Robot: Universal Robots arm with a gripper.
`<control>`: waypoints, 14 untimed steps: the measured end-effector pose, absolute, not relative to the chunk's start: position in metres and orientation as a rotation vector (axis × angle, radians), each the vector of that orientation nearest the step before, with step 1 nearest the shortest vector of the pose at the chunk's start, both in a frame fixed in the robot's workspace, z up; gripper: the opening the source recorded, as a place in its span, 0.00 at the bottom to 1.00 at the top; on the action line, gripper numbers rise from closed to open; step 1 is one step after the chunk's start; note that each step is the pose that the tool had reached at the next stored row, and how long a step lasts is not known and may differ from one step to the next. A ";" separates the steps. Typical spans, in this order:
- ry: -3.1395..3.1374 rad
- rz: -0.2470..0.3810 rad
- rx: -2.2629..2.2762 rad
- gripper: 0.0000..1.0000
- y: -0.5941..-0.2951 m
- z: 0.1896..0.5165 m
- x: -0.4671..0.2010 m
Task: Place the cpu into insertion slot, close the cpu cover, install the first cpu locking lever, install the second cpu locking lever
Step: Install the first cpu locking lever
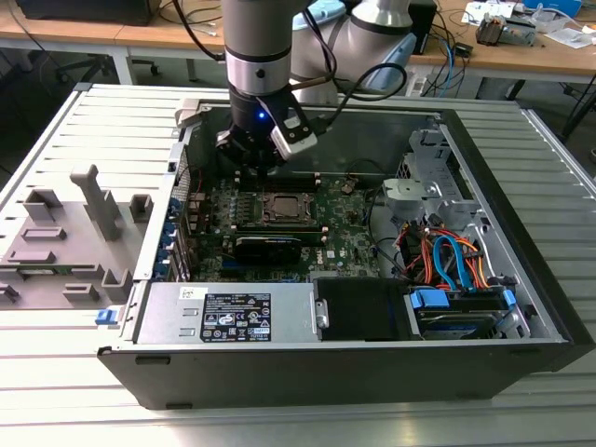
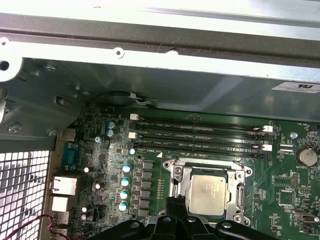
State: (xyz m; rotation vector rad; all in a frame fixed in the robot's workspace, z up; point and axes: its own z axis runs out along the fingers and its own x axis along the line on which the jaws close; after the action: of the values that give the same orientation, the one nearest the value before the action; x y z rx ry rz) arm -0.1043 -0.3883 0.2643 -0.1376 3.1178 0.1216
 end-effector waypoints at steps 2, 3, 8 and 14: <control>3.118 0.122 -0.138 0.11 -0.388 0.264 -0.105; 3.118 0.122 -0.138 0.11 -0.388 0.264 -0.106; 3.118 0.122 -0.138 0.11 -0.388 0.264 -0.108; 3.118 0.122 -0.138 0.11 -0.388 0.264 -0.111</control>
State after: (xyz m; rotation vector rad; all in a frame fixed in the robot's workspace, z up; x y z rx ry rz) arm -0.1106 -0.3883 0.2643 -0.1376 3.1178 0.1217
